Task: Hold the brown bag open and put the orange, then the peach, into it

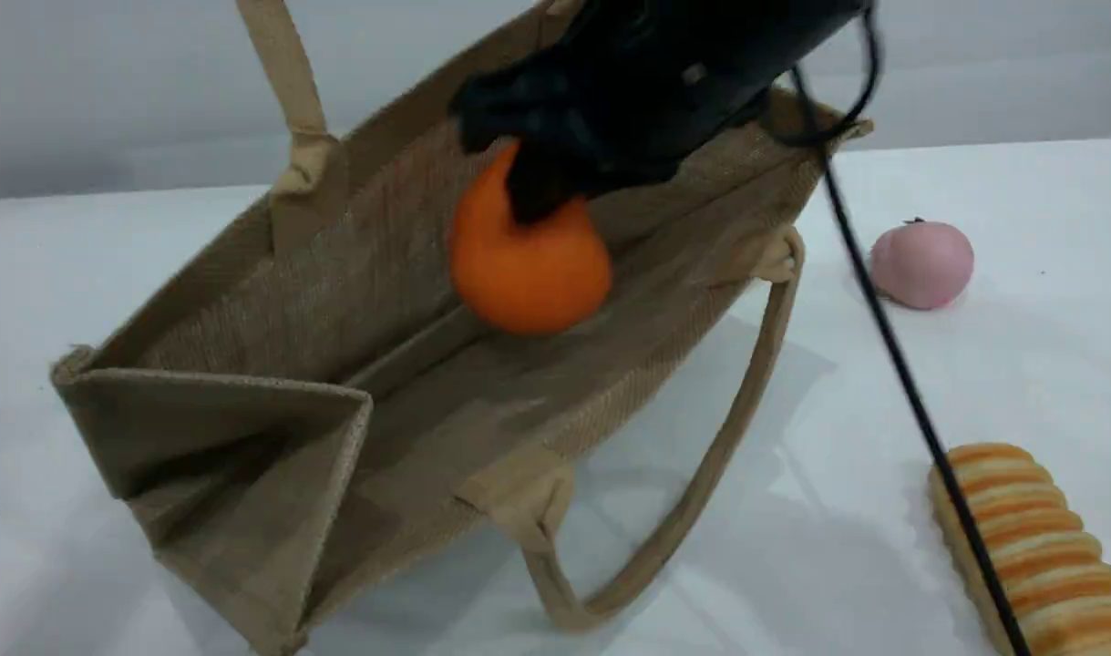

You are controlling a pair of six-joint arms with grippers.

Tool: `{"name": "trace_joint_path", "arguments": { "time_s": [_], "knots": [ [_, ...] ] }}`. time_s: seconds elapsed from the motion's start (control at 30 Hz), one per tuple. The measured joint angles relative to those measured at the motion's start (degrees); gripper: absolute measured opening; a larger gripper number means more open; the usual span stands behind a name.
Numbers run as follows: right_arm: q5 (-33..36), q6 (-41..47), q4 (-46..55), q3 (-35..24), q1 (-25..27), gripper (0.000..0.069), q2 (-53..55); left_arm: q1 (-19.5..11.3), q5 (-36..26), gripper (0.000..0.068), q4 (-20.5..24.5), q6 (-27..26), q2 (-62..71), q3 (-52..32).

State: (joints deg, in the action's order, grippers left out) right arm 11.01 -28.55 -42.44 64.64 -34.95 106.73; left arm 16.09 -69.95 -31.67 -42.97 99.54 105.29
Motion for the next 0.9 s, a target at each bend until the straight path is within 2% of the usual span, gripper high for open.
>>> {"name": "trace_joint_path", "arguments": {
  "time_s": [0.2, 0.33, 0.47, 0.6, 0.67, 0.77, 0.9],
  "knots": [
    [0.3, -0.8, 0.0, 3.9, -2.0, 0.0042, 5.3, 0.0, 0.0, 0.0086, 0.0, 0.0, 0.0, 0.0],
    [1.1, -0.6, 0.4, 4.0, -2.2, 0.0076, 5.4, 0.0, 0.0, 0.0086, 0.0, 0.1, 0.0, 0.0],
    [1.3, -0.5, 0.7, 4.0, -2.2, 0.0185, 5.3, 0.0, 0.0, 0.0086, 0.0, 0.2, 0.0, 0.0],
    [3.6, -0.5, 0.8, 4.0, -2.2, 0.0328, 4.6, 0.0, 0.0, 0.0086, 0.0, 0.2, 0.0, 0.0],
    [5.5, -0.5, 2.3, 3.9, -2.1, 0.0377, 3.5, 0.0, 0.0, 0.0086, 0.0, 0.2, 0.0, 0.0],
    [7.5, -0.2, 5.7, 3.8, -1.0, 0.0405, 0.5, 0.0, 0.0, 0.0086, 0.0, 0.2, 0.0, 0.0],
    [13.4, 3.5, 11.8, 3.8, 3.4, 0.0409, -5.2, 0.0, 0.0, 0.0086, 0.0, 0.2, 0.0, 0.0]
  ]
}}
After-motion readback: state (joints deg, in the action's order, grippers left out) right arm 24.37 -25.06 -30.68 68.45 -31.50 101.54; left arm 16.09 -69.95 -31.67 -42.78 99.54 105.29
